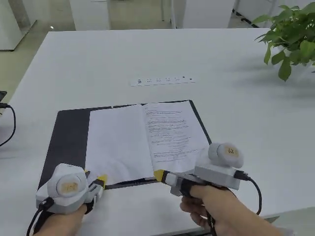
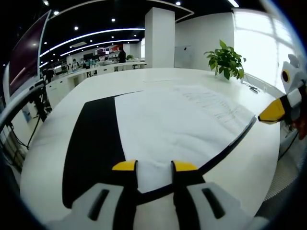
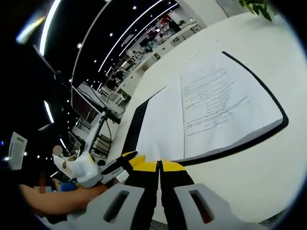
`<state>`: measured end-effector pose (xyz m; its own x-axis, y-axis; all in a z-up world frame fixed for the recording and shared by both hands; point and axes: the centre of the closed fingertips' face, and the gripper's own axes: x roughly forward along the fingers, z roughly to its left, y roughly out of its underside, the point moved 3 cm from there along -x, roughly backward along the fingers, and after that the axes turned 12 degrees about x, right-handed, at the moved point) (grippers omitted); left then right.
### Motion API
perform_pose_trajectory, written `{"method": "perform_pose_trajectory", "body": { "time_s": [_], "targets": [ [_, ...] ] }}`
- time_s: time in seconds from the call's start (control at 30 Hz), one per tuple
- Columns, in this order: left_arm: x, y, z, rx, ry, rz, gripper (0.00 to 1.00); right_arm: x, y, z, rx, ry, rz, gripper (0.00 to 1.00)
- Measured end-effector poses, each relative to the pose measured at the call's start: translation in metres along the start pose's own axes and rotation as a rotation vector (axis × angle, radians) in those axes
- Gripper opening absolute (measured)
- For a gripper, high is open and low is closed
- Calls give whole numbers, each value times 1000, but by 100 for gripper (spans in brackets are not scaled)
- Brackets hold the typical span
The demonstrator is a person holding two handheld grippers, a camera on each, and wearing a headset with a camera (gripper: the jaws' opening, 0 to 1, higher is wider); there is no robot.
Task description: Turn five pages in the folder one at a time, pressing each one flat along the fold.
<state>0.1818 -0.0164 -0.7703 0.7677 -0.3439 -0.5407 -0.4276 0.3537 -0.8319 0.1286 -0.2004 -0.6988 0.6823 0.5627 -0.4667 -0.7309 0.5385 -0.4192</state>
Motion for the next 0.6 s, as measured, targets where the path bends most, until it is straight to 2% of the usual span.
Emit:
{"method": "perform_pose_trajectory", "body": {
  "time_s": [0.1, 0.13, 0.17, 0.2, 0.23, 0.27, 0.3, 0.33, 0.37, 0.4, 0.43, 0.5, 0.6],
  "targets": [
    [-1, -3, -4, -43, 50, 30, 33, -19, -23, 8, 8, -4, -83, 0],
    [-1, -4, -5, -70, 61, 51, 34, -24, -29, 8, 11, 0, -100, 0],
    [-3, -4, -5, -90, 74, 94, 34, -28, -33, 8, 14, 6, -117, 0],
    [-4, -5, -6, -115, 87, 123, 32, -35, -41, 8, 24, 12, -153, 0],
    [-6, -10, -9, -140, 114, 133, 29, -40, -47, 7, 53, 21, -185, 0],
    [-7, -18, -9, -126, 122, 94, 27, -48, -55, 6, 82, 25, -224, 0],
    [-10, -28, -10, -109, 130, 47, 26, -52, -58, 7, 87, 19, -237, 0],
    [-15, -40, -11, -99, 129, 4, 27, -60, -62, 6, 80, 25, -251, 0],
    [-21, -50, -12, -87, 124, -20, 29, -64, -65, 5, 68, 38, -266, 0],
    [-26, -55, -13, -92, 123, -25, 32, -71, -70, 1, 35, 61, -281, 0],
    [-32, -63, -15, -105, 127, -46, 34, -75, -72, -2, 21, 79, -287, 0],
    [-44, -73, -17, -126, 127, -65, 35, -84, -77, -7, 2, 107, -304, 0],
    [-60, -83, -17, -177, 100, -93, 41, -95, -83, -14, -32, 142, -334, 0]
  ]
}}
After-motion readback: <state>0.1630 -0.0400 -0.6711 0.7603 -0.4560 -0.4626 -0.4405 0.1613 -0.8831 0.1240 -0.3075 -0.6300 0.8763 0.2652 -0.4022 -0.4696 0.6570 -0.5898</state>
